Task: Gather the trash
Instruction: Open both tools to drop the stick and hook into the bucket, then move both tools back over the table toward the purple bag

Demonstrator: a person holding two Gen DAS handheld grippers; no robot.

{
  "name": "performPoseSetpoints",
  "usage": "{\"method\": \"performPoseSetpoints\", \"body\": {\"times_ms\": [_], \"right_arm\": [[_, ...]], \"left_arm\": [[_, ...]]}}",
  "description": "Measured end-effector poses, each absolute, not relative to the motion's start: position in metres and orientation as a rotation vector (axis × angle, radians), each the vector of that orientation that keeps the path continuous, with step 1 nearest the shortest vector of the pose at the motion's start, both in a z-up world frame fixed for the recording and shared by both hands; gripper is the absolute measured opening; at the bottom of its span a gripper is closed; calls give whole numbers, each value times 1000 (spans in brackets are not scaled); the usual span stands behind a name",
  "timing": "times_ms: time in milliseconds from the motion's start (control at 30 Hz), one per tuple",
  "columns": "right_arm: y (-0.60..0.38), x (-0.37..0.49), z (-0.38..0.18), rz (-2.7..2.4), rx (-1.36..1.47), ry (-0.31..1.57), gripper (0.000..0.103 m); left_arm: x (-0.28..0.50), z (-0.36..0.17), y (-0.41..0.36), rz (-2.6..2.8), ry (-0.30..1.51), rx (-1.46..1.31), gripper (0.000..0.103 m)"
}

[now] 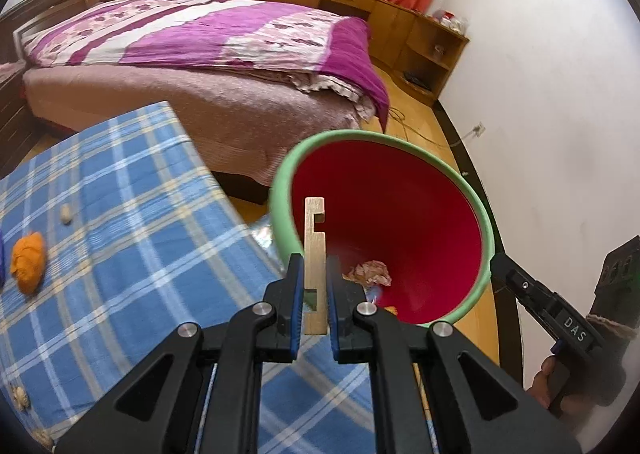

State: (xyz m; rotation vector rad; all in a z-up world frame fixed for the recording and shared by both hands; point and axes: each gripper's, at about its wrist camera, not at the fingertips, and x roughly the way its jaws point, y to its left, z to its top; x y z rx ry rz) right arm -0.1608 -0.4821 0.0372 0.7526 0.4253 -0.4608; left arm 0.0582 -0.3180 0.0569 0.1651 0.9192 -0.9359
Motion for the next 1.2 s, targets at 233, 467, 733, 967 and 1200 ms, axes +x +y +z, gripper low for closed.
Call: {"method": "performPoseSetpoints", "body": {"times_ms": [233, 467, 733, 967, 1200], "right_arm": [[-485, -169, 37, -463, 779, 414, 25], [-490, -175, 36, -468, 793, 406, 29], [-486, -172, 36, -455, 789, 415, 36], [-475, -165, 43, -447, 772, 431, 61], [-464, -158, 51, -445, 771, 441, 77]], "left_arm": [[48, 53, -351, -992, 927, 216, 10], [42, 58, -365, -1003, 898, 243, 15], [43, 59, -353, -978, 894, 254, 33], [51, 62, -328, -919, 890, 229, 48], [74, 65, -288, -823, 889, 187, 51]]}}
